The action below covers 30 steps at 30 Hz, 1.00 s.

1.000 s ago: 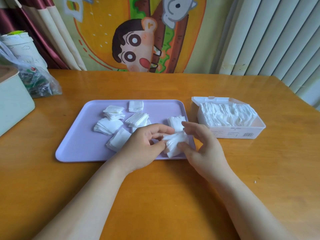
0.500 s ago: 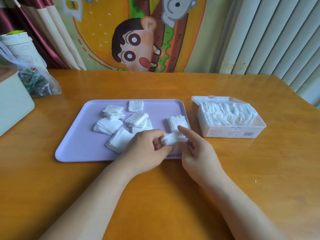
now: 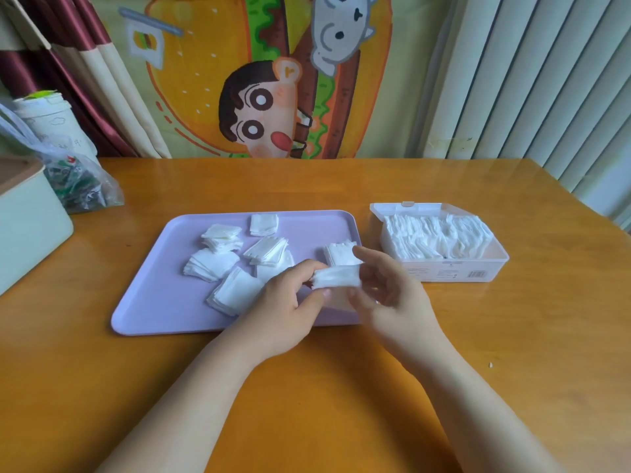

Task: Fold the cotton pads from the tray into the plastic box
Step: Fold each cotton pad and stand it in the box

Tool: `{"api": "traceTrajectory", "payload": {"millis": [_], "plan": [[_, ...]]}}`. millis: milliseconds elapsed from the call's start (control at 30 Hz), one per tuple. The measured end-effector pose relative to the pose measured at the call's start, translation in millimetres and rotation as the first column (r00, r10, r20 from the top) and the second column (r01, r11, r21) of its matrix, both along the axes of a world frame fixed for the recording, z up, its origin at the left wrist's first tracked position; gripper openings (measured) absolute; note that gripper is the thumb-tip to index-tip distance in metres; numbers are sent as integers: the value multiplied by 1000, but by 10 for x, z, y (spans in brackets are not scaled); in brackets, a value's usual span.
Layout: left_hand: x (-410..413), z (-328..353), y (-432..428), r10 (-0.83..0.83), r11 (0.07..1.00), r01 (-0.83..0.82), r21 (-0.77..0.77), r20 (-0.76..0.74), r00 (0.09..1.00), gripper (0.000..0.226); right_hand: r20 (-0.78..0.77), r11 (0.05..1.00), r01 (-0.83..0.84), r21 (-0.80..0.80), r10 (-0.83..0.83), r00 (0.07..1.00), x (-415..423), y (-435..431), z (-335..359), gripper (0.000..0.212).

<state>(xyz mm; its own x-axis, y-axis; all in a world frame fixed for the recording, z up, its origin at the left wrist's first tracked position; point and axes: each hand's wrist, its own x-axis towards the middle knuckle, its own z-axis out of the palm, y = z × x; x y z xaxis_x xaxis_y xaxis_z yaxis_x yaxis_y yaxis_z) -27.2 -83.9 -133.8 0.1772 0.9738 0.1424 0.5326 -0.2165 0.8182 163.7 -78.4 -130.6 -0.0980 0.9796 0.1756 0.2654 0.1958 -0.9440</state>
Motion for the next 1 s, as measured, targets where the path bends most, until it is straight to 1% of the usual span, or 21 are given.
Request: {"api": "traceTrajectory", "payload": {"millis": [33,133,200,233,300,333,400,500,533,567,633,700,767,800,867,933,1000], "plan": [[19,31,-14,-4,1000,4,-20,11,1000,21,-21,1000,5,-12,-5,1000,19,5,24,48],[85,98,-7,-9,1000,9,-3,88,996,21,-61,996,-13,-90,7,998,39,20,104,33],[133,176,-14,-15,1000,17,-15,139,990,19,-143,985,-66,-157,44,989,78,36,166,21],[159,216,-4,-8,1000,11,-23,157,988,18,-194,977,-104,-187,67,979,98,42,208,19],[234,299,37,14,999,-8,-34,184,983,16,-264,960,-165,-228,102,959,164,55,299,27],[233,324,61,39,999,-32,-39,187,982,15,-266,953,-183,-240,117,957,151,66,326,29],[357,437,129,52,999,-49,-23,188,981,13,-249,953,-168,-250,105,963,236,67,432,27],[593,580,230,2,1000,5,-28,240,971,14,-220,959,-101,-264,42,975,397,107,575,26],[710,623,269,-16,999,28,-40,263,965,15,-203,963,-78,-257,26,979,498,134,634,23],[786,635,308,-22,998,35,-43,267,963,16,-176,968,-51,-247,7,984,568,157,696,19],[981,631,422,-8,1000,14,-25,208,978,13,-50,979,93,-184,-104,993,800,246,786,15],[1110,591,554,12,1000,-12,14,41,999,16,136,967,237,-88,-224,965,1029,353,828,15],[1202,522,697,-14,995,30,95,-160,987,24,310,950,309,-49,-279,909,1195,464,826,23],[1230,485,751,-33,990,65,126,-239,971,25,381,945,323,-51,-280,881,1235,511,814,26],[1276,403,827,-66,984,116,138,-322,944,25,488,948,315,-44,-255,835,1247,573,779,38],[1296,329,866,-62,983,117,143,-341,938,25,555,956,292,-19,-233,798,1216,624,723,50],[1294,284,892,-40,982,96,161,-320,947,22,590,957,292,2,-237,772,1191,707,695,51]]}}
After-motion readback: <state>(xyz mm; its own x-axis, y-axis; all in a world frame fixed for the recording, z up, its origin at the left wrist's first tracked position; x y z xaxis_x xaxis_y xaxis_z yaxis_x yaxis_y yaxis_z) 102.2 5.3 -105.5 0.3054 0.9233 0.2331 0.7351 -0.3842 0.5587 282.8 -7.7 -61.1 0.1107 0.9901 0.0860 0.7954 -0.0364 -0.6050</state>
